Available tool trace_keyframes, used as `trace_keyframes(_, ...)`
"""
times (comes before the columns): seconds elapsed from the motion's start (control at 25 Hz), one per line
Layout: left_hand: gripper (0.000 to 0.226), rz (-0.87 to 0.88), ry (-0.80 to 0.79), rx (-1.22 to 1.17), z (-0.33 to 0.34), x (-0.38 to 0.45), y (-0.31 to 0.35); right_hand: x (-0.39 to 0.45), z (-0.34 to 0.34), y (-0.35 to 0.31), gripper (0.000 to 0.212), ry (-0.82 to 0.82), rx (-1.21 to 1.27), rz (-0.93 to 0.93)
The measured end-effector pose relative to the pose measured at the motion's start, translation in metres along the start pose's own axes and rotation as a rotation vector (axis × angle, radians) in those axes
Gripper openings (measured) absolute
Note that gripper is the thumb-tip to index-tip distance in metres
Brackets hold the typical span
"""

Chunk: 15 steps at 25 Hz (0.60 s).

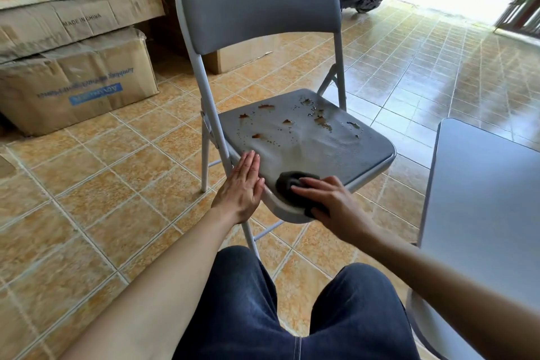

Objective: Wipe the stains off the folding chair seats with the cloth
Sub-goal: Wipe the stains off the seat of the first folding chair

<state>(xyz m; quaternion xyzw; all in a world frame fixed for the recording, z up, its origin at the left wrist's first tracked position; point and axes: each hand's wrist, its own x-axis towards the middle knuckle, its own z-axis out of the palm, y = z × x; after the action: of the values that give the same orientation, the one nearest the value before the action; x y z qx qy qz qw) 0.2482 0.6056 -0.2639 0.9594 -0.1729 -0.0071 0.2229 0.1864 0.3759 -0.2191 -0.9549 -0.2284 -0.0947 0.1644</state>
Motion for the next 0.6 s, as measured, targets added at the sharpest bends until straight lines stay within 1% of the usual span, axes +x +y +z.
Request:
trace_keyframes(0.04, 0.061, -0.003, -0.002, 0.0, -0.001, 0.0, 0.0, -0.01, -0.001, -0.008, 0.05, -0.039, 0.001, -0.087)
trace_keyframes(0.12, 0.061, -0.01, -0.013, 0.002, -0.002, -0.001, 0.001, -0.02, -0.012, 0.002, 0.048, -0.075, -0.065, -0.215)
trace_keyframes(0.2, 0.061, -0.041, -0.018, 0.009, -0.002, -0.003, 0.005, -0.016, -0.02, 0.031, 0.048, -0.051, -0.124, -0.208)
trace_keyframes(0.28, 0.063, -0.118, 0.0, 0.004, 0.002, -0.006, 0.011, 0.0, -0.025, 0.067, 0.049, 0.016, -0.177, -0.067)
trace_keyframes(0.36, 0.067, -0.221, 0.034, -0.018, 0.006, -0.009, 0.018, 0.028, -0.026, 0.1, 0.046, 0.091, -0.231, 0.145)
trace_keyframes(0.44, 0.07, -0.277, 0.055, -0.034, 0.006, -0.01, 0.022, 0.061, -0.02, 0.118, 0.043, 0.161, -0.176, 0.395)
trace_keyframes(0.48, 0.07, -0.289, 0.056, -0.031, 0.006, -0.01, 0.024, 0.078, -0.014, 0.117, 0.041, 0.192, -0.133, 0.497)
trace_keyframes(0.52, 0.07, -0.296, 0.052, -0.024, 0.005, -0.01, 0.024, 0.094, -0.004, 0.111, 0.04, 0.214, -0.089, 0.553)
trace_keyframes(0.56, 0.07, -0.297, 0.046, -0.017, 0.005, -0.01, 0.024, 0.109, 0.007, 0.099, 0.04, 0.218, -0.036, 0.563)
trace_keyframes(0.6, 0.07, -0.294, 0.038, -0.014, 0.004, -0.01, 0.024, 0.123, 0.019, 0.082, 0.043, 0.209, 0.012, 0.533)
